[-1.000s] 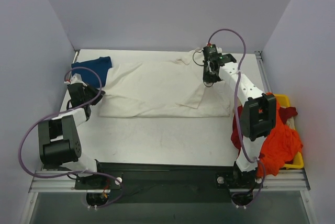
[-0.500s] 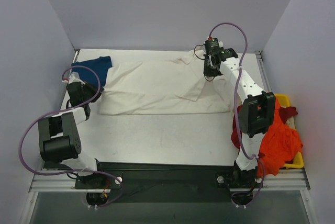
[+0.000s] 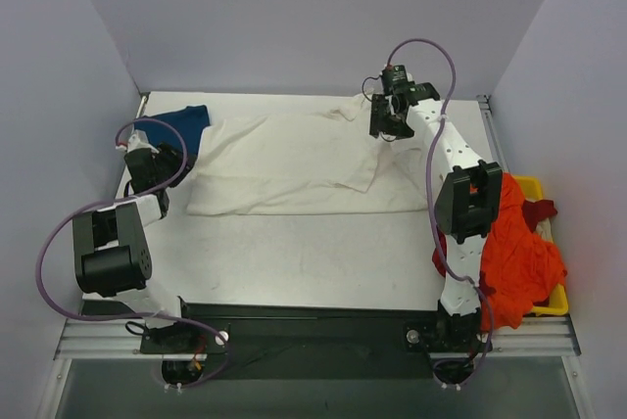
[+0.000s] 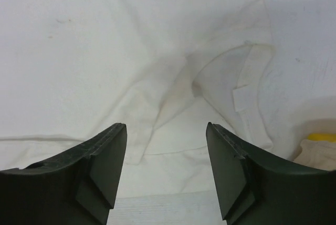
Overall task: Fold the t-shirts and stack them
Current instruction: Fold the flattened tshirt in 1/3 of the way
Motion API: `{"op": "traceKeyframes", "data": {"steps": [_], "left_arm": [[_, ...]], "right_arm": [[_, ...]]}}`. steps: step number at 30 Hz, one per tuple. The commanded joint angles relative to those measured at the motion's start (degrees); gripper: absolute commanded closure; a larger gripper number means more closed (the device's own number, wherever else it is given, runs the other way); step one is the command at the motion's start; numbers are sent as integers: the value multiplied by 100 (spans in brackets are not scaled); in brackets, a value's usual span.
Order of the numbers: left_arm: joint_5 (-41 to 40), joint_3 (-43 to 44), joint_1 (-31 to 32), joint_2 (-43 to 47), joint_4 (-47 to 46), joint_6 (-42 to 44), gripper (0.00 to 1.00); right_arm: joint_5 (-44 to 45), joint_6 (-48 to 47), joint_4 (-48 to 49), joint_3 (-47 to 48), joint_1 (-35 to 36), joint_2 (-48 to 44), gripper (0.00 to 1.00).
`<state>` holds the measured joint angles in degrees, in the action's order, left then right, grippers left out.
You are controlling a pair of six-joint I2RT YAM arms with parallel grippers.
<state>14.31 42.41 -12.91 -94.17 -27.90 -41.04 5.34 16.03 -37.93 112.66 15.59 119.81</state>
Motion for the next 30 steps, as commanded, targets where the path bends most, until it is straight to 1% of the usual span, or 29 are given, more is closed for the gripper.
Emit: {"op": "traceKeyframes", "data": {"steps": [1,2,3,6,7,9,10,11,12,13,14,17,23,30], "left_arm": [[-531,250,174,469,205,280,39],[-665,224,261,635,406,420,37],[-779,224,454,724,486,491,36],[-1122,136,850,926,593,754,34],[-1280,127,1199,944,619,825,34],[-1334,109,1579,875,611,922,32],[-1203,92,1790,813,541,913,32],[-1089,66,1861,621,357,826,32],[-957,65,1897,497,268,764,32],[-695,57,1914,366,120,616,32],[-579,65,1897,112,57,562,32],[-297,-57,1871,-258,-303,334,32],[256,-330,1704,-891,-901,-202,32],[230,-857,1467,-866,-1217,-449,32]], "right_arm": [[-209,-136,-197,441,-118,43,36],[-227,-118,-188,415,-153,8,28],[-235,-109,-188,327,-171,-80,26],[-192,-13,-145,-41,-171,-395,23],[-226,57,-75,-451,-162,-493,23],[-332,145,215,-980,-153,-808,23],[-393,198,338,-1496,-153,-906,23],[-489,286,626,-1806,-153,-1011,23],[-699,347,768,-2070,-153,-1177,23],[-814,374,926,-2577,-153,-1257,23],[-1016,461,1189,-2765,-145,-1310,23],[-1298,567,1507,-3292,-162,-1381,23],[-1317,699,1666,-3768,-162,-1276,25],[-1115,814,1710,-4427,-162,-1513,25]]}}
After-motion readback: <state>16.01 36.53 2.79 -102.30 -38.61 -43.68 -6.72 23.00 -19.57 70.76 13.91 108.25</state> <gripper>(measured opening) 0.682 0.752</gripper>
